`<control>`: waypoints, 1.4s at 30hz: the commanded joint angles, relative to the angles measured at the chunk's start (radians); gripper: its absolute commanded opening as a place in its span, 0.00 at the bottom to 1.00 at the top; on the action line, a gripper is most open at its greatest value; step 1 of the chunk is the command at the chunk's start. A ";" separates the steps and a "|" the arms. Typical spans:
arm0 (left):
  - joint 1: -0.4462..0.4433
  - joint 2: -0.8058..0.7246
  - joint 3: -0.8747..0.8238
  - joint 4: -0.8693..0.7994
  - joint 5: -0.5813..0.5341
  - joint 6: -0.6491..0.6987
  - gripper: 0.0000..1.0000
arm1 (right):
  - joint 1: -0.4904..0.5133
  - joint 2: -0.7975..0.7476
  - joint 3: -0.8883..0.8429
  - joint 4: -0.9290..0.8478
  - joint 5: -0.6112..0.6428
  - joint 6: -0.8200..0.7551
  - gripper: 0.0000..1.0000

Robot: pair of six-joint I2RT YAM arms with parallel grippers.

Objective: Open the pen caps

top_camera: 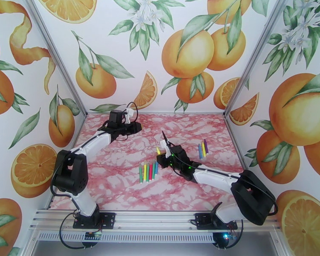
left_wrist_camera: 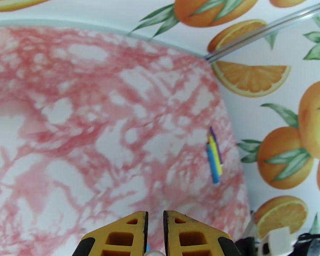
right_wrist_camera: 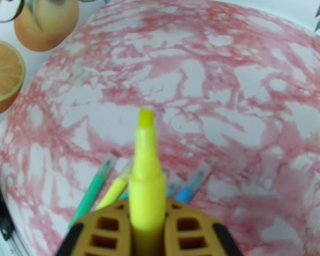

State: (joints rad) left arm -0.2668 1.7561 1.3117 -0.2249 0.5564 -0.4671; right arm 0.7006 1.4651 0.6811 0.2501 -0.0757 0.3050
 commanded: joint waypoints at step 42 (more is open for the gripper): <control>0.001 0.078 0.038 -0.490 -0.697 0.262 0.00 | -0.310 0.131 0.272 -0.539 0.532 -0.101 0.00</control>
State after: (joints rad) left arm -0.2668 1.8153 1.3243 -0.6971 -0.1036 -0.2237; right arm 0.4088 1.5715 0.9085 -0.2481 0.4103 0.2226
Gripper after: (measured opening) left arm 0.150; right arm 0.177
